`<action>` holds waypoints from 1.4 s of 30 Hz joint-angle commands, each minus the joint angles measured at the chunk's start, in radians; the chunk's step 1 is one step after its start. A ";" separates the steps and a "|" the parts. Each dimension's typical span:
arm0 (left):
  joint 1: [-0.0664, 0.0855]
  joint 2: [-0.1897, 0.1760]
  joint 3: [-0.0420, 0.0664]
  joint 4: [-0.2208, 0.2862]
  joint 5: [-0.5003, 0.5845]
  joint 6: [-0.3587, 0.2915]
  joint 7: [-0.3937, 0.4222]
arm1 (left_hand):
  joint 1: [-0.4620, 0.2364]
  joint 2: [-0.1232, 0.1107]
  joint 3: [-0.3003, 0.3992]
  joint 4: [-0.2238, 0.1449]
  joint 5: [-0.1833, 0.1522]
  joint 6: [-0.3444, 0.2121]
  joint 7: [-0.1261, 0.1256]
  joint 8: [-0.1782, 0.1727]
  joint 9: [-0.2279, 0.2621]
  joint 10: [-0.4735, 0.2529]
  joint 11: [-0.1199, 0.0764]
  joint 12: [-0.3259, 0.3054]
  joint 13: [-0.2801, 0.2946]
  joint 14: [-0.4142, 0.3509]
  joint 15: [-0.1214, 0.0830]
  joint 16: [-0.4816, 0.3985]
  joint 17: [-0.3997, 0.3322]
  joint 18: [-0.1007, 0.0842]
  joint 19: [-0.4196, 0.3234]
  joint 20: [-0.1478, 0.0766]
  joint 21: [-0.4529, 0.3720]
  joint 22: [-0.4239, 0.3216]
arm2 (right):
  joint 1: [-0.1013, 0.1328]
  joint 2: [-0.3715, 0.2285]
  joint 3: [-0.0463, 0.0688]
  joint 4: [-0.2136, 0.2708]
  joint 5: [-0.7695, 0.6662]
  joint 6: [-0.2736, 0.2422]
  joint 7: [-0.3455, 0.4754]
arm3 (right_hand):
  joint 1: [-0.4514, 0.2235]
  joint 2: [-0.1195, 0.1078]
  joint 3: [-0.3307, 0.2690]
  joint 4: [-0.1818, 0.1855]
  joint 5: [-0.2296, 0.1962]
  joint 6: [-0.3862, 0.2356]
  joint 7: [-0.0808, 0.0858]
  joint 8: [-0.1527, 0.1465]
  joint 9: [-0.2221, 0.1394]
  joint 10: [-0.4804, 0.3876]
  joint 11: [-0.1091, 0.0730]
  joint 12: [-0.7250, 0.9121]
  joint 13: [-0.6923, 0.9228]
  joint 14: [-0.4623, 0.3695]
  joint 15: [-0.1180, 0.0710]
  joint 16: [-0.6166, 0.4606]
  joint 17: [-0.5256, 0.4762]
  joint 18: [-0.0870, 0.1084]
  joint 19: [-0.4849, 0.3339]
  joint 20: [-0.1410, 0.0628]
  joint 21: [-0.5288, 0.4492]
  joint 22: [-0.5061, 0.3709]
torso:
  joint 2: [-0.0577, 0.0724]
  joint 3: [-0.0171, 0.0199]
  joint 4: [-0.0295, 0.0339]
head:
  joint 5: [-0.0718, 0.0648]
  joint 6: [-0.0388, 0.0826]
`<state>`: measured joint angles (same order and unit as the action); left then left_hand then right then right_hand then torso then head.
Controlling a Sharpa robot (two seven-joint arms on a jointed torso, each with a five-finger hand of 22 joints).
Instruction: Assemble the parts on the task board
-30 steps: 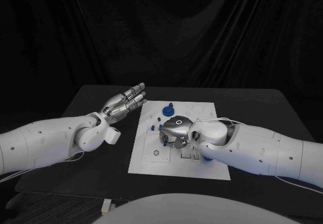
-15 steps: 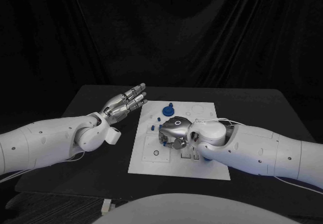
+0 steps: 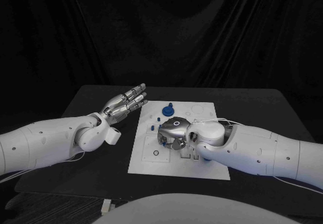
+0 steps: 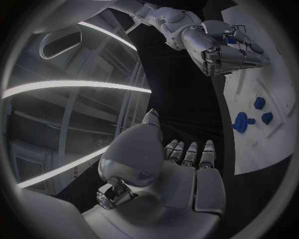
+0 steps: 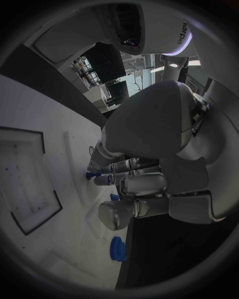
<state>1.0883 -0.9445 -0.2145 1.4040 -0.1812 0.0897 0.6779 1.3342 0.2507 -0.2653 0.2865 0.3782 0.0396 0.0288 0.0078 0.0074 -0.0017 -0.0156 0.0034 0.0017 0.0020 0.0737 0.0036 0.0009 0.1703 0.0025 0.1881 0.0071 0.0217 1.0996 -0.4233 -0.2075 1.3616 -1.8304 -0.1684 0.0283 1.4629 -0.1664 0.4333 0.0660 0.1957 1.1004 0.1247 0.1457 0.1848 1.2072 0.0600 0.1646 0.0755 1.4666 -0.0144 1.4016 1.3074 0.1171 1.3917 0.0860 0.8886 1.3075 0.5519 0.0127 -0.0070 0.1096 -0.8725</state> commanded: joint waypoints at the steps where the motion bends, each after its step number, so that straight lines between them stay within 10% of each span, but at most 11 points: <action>1: -0.002 0.002 0.001 0.001 0.007 0.018 0.061 | 0.014 -0.001 0.008 -0.001 0.010 0.002 0.006 0.001 0.002 0.002 0.007 -0.003 -0.002 -0.002 0.010 -0.004 -0.001 0.008 0.003 0.008 -0.001 0.001 | -0.004 0.002 0.000 -0.001 -0.007 0.028 -0.025 | -0.010 -0.001 -0.008 -0.001 -0.008 -0.009 0.002 -0.008 -0.001 0.005 0.003 0.003 0.002 0.045 -0.001 -0.007 0.060 0.002 -0.010 0.000 -0.011 0.105 | 0.000 0.0000 -0.0001 | 0.001 0.000; 15: -0.003 0.004 0.001 -0.003 0.007 0.026 0.054 | 0.021 0.000 0.012 -0.004 0.020 0.007 0.009 0.002 0.003 0.002 0.011 -0.003 -0.002 -0.002 0.014 -0.004 -0.001 0.008 0.003 0.013 -0.001 0.002 | -0.008 0.002 0.000 -0.004 -0.007 0.057 -0.063 | -0.045 -0.018 -0.039 0.009 -0.016 -0.085 -0.001 -0.056 -0.009 -0.071 0.015 -0.008 0.005 0.033 0.006 -0.022 0.046 0.009 -0.033 0.007 -0.059 0.094 | 0.000 0.0003 0.0003 | 0.002 0.000; 28: -0.003 0.006 0.001 -0.005 0.007 0.029 0.050 | 0.027 0.000 0.014 -0.006 0.029 0.009 0.010 0.002 0.003 0.002 0.012 -0.003 -0.002 -0.002 0.015 -0.004 -0.001 0.008 0.003 0.015 -0.001 0.002 | -0.008 -0.009 0.000 0.002 -0.007 0.034 -0.087 | -0.042 -0.009 -0.154 0.010 -0.038 -0.251 -0.042 -0.082 -0.038 -0.317 0.042 -0.004 0.008 0.008 0.007 -0.049 0.017 0.023 -0.073 0.010 -0.160 0.074 | 0.000 0.0002 0.0000 | 0.002 0.000; 36: -0.003 0.006 0.001 -0.006 0.007 0.032 0.049 | 0.030 0.000 0.016 -0.007 0.034 0.008 0.010 0.002 0.003 0.002 0.012 -0.003 -0.002 -0.002 0.015 -0.004 -0.001 0.008 0.003 0.015 -0.001 0.003 | 0.002 -0.041 0.000 0.035 -0.007 -0.058 -0.074 | 0.045 -0.022 -0.262 0.121 -0.037 -0.315 -0.067 -0.072 -0.072 -0.487 0.046 0.057 -0.004 -0.003 0.011 -0.056 0.005 0.027 -0.082 0.015 -0.203 0.069 | 0.000 0.0003 -0.0005 | 0.006 0.000; 42: -0.004 0.006 0.001 -0.006 0.007 0.031 0.049 | 0.032 0.000 0.017 -0.008 0.037 0.010 0.010 0.003 0.003 0.002 0.012 -0.003 -0.002 -0.002 0.015 -0.004 -0.001 0.008 0.003 0.016 -0.001 0.002 | 0.059 -0.099 0.000 0.096 -0.007 -0.155 -0.070 | 0.053 -0.038 -0.282 0.196 -0.061 -0.297 -0.069 -0.065 -0.076 -0.508 0.047 0.092 -0.005 -0.001 0.012 -0.052 0.006 0.026 -0.075 0.015 -0.198 0.071 | 0.000 0.0005 0.0001 | 0.003 0.000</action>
<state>1.0861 -0.9399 -0.2146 1.3962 -0.1811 0.1094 0.6781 1.3554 0.2479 -0.2530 0.2797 0.4109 0.0467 0.0358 0.0078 0.0092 -0.0018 -0.0087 0.0034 0.0013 0.0021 0.0805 0.0036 0.0017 0.1703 0.0060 0.1989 0.0071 0.0229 1.1449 -0.5114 -0.2094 1.4449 -1.8303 -0.2208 -0.0298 1.5147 -0.1984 0.1528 0.2571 0.1385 0.7965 0.0582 0.0783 0.1094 0.7029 0.1070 0.2553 0.0717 1.4658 -0.0077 1.3501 1.3074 0.1330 1.3149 0.1021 0.6882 1.3073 0.5518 0.0130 -0.0070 0.1148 -0.8725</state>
